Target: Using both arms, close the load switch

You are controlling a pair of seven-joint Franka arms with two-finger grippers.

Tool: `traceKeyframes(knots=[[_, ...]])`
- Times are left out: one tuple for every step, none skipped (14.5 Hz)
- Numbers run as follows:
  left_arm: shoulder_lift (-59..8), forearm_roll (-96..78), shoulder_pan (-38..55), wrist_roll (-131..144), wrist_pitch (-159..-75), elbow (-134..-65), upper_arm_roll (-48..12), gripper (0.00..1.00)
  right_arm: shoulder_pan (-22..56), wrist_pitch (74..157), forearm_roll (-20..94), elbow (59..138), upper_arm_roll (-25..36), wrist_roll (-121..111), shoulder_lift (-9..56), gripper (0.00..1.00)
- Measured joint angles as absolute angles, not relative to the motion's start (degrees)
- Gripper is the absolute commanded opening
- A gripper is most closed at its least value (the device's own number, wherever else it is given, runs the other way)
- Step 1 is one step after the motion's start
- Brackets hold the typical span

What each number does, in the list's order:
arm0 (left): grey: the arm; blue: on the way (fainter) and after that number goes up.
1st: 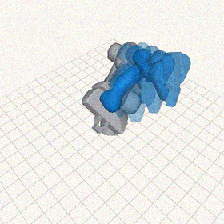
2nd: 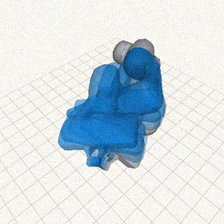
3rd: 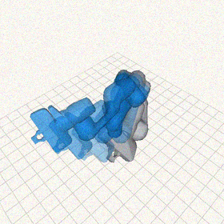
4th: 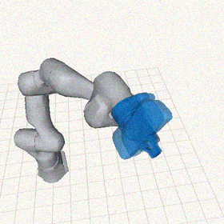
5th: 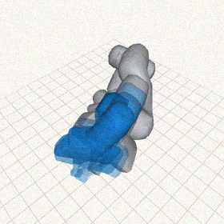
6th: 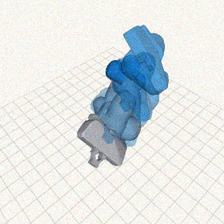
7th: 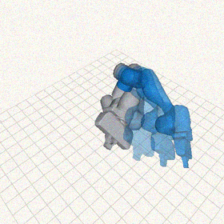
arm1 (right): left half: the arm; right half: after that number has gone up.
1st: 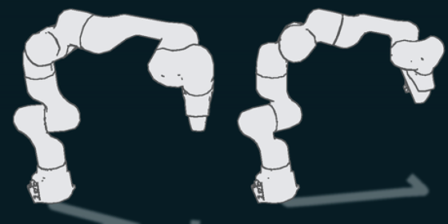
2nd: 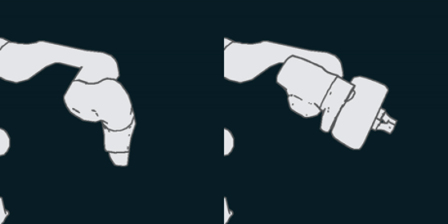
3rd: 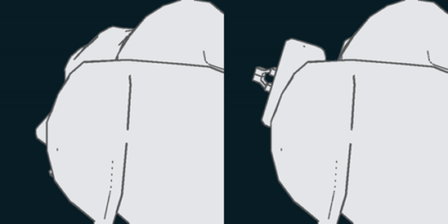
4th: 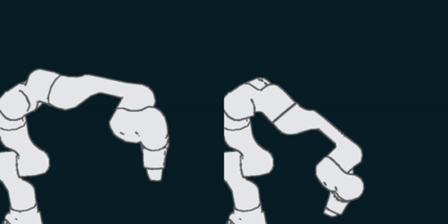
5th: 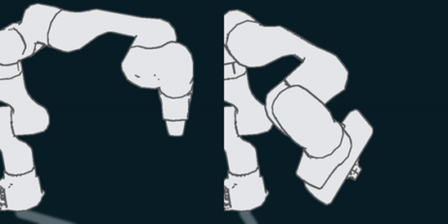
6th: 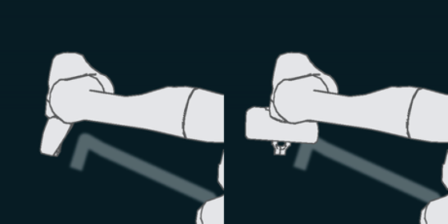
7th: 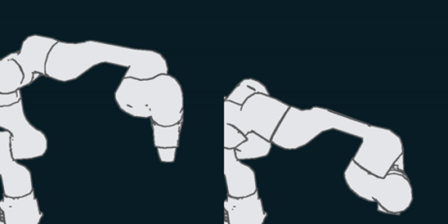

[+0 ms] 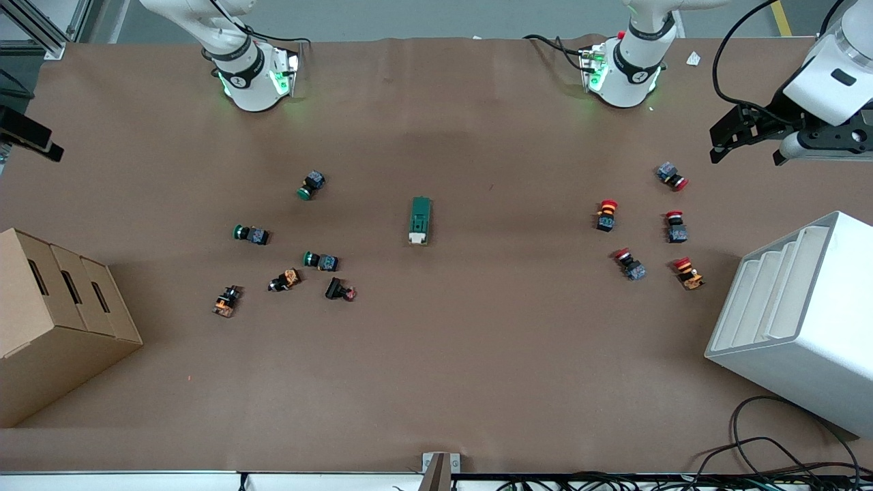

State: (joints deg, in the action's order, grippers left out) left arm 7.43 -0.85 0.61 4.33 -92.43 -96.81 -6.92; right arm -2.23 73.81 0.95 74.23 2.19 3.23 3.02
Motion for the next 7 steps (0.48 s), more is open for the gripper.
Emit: traceKeyframes(knots=[[7.4, -0.8, 0.6, 4.3, -92.4, -96.6, -6.9, 1.0, -2.2, 73.6, 0.9, 73.9, 2.1, 3.2, 3.0, 1.0], [7.4, -0.8, 0.6, 4.3, -92.3, -96.3, -6.9, 1.0, -2.2, 73.6, 0.9, 73.9, 2.1, 3.3, 3.0, 1.0], [7.4, -0.8, 0.6, 4.3, -91.9, -96.0, -6.9, 1.0, -2.2, 73.5, 0.9, 73.9, 2.1, 3.3, 3.1, 1.0], [7.4, -0.8, 0.6, 4.3, -91.5, -95.8, -6.9, 1.0, -2.2, 73.3, 0.9, 73.9, 2.1, 3.3, 3.1, 1.0], [7.4, -0.8, 0.6, 4.3, -91.2, -95.6, -6.9, 1.0, -2.2, 72.8, 1.0, 73.9, 2.1, 3.3, 3.1, 1.0], [7.3, -0.8, 0.6, 4.3, -90.8, -95.5, -6.9, 1.0, -2.2, 71.7, 1.0, 73.9, 2.0, 3.3, 3.1, 1.0], [7.3, -0.9, 0.6, 4.3, -90.2, -95.4, -6.9, 1.0, -2.2, 70.6, 1.0, 73.8, 1.8, 3.3, 3.1, 1.0]])
